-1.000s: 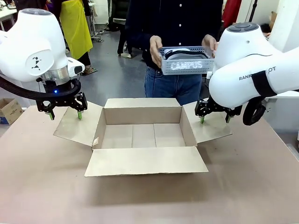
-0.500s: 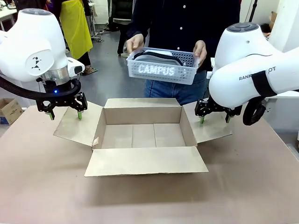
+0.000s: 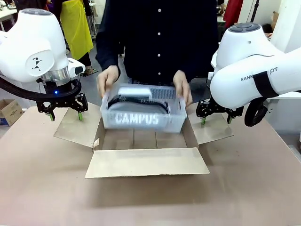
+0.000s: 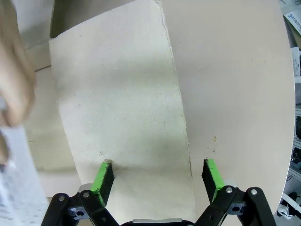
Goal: Pack the gift set into the box.
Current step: Lift both hands away from the flaps of the Package Box.
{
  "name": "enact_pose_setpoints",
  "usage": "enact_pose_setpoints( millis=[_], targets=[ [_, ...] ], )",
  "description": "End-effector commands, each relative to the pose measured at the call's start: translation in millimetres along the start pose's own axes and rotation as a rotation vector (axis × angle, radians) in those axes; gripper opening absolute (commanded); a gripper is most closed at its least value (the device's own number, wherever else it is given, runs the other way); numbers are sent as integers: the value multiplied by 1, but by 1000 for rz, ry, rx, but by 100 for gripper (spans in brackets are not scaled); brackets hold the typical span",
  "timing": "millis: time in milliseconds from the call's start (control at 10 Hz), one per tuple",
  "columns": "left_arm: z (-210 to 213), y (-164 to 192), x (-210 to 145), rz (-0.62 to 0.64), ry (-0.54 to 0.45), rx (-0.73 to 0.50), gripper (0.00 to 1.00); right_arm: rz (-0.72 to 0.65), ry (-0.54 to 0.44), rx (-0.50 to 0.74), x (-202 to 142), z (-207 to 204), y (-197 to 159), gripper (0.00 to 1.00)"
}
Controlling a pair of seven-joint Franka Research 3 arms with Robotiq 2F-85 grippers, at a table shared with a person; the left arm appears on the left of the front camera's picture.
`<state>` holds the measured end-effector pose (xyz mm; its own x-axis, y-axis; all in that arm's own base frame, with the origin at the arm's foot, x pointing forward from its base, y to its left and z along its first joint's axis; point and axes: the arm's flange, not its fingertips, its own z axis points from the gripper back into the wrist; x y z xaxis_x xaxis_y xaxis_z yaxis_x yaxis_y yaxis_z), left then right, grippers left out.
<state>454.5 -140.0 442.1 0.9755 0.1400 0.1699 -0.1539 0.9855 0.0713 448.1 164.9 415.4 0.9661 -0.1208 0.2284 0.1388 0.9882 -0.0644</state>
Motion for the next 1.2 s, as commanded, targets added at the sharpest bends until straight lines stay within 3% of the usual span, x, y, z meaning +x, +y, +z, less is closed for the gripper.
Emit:
enact_pose_setpoints(
  millis=[0, 1100],
  targets=[
    [2, 0, 0, 13, -8, 21, 100, -15, -9, -23, 1, 0, 1, 100],
    [0, 0, 0, 0, 0, 0, 100, 0, 0, 0, 0, 0, 0, 100]
  ],
)
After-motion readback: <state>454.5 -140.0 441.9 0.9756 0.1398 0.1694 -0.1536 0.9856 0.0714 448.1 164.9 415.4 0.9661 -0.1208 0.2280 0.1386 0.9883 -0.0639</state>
